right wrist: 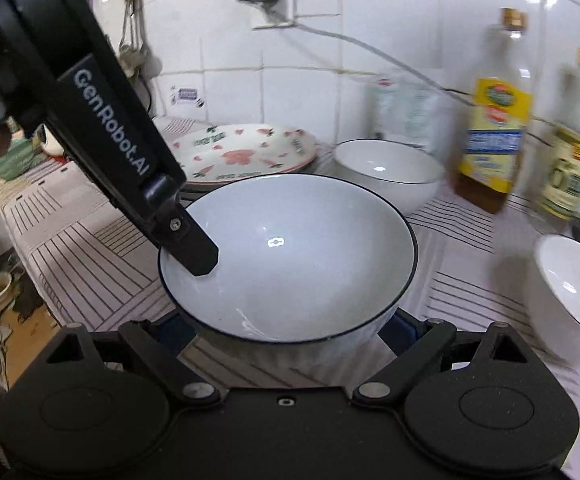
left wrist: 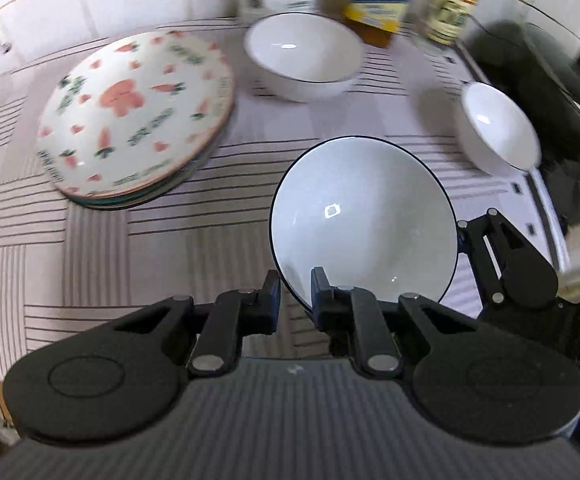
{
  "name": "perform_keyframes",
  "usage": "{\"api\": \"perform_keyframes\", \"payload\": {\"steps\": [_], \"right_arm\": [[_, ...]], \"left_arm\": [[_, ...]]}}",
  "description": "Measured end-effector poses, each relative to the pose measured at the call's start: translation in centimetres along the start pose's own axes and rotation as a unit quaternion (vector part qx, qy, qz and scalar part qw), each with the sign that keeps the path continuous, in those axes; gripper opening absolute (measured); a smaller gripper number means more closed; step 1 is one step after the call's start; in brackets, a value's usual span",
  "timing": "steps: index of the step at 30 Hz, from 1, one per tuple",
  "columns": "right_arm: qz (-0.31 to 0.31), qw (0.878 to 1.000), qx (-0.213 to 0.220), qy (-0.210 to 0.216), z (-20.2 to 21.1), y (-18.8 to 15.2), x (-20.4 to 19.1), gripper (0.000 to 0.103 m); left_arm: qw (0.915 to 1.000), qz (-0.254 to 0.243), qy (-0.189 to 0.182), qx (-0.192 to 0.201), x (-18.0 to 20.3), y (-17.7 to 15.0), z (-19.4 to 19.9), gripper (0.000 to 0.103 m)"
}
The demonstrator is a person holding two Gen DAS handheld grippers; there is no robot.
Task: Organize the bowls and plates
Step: 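Carry the white bowl beside the plate stack and release it, then move the left gripper to the second white bowl near the stove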
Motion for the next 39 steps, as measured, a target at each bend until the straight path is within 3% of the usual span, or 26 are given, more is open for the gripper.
{"api": "perform_keyframes", "payload": {"steps": [11, 18, 24, 27, 31, 35, 39], "right_arm": [[0.009, 0.999, -0.030, 0.006, -5.3, 0.8, -0.4, 0.097], [-0.007, 0.998, -0.061, -0.004, -5.3, 1.0, -0.9, 0.097], [-0.038, 0.998, -0.057, 0.000, -1.7, 1.2, -0.5, 0.097], [-0.074, 0.996, -0.045, -0.006, 0.6, 1.5, 0.4, 0.097], [-0.154, 0.987, -0.035, -0.009, 3.5, 1.7, 2.2, 0.093], [-0.190, 0.981, -0.010, -0.036, 6.3, 2.2, 3.9, 0.090], [-0.210, 0.976, 0.003, -0.050, 8.9, 2.5, 5.2, 0.075]], "left_arm": [[0.9998, 0.016, 0.007, -0.003, -3.0, 0.6, -2.6, 0.015], [0.9998, -0.012, -0.007, -0.016, -2.9, 0.7, -2.5, 0.017], [0.9993, -0.016, -0.004, -0.032, -2.6, 1.1, -1.0, 0.022], [0.9993, -0.031, -0.009, -0.018, -1.9, 1.4, 0.3, 0.037], [0.9987, -0.050, -0.008, -0.005, -0.7, 1.7, 2.0, 0.041], [0.9972, -0.073, -0.013, 0.001, 0.8, 2.0, 3.3, 0.047], [0.9952, -0.095, -0.024, 0.006, 2.9, 2.6, 4.3, 0.049]]}}
Point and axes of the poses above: each gripper's, at about its wrist camera, not at the fingertips, and z roughly against the way its jaws point, x to its right, y to its top, the point moved 7 cm from there along -z, roughly the way its jaws point, and after that the axes turned 3 degrees about x, right-handed, at the moved point
